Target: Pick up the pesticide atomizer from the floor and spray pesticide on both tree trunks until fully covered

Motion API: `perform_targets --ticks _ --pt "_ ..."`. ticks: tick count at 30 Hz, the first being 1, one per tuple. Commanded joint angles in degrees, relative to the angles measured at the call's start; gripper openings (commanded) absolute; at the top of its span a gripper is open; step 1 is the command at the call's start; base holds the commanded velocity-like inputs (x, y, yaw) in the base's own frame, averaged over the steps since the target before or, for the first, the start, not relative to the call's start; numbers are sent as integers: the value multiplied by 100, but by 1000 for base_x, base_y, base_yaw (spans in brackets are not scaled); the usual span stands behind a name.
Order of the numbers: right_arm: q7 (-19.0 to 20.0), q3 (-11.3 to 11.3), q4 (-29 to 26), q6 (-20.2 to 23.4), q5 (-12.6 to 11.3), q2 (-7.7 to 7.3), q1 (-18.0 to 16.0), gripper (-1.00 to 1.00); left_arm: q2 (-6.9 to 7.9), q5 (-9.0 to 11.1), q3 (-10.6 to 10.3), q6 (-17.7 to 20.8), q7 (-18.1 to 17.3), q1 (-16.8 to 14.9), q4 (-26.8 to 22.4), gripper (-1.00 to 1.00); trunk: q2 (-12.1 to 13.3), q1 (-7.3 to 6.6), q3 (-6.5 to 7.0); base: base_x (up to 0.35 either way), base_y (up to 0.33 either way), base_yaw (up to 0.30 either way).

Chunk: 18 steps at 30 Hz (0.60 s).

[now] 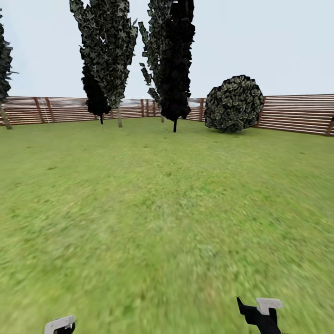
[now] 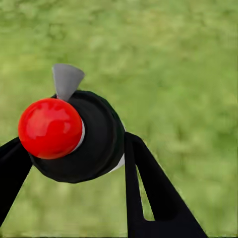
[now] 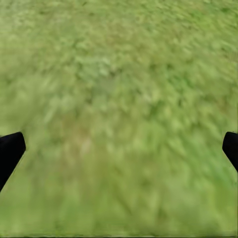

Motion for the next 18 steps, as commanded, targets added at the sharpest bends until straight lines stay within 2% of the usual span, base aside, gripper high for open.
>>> perform_targets --ticks 1,13,18 --pt "46 -49 -14 -20 32 6 -7 100 -2 30 41 -8 -55 -6 7 -100 -3 -4 -5 -293 142 281" --pt "46 -49 -14 -20 32 6 87 100 6 40 41 -8 -54 -5 7 -100 -3 -4 -5 -293 114 281" --pt "46 -49 -14 -21 32 6 90 100 6 48 41 -8 -49 -5 7 -100 -3 -4 -5 -293 20 281"
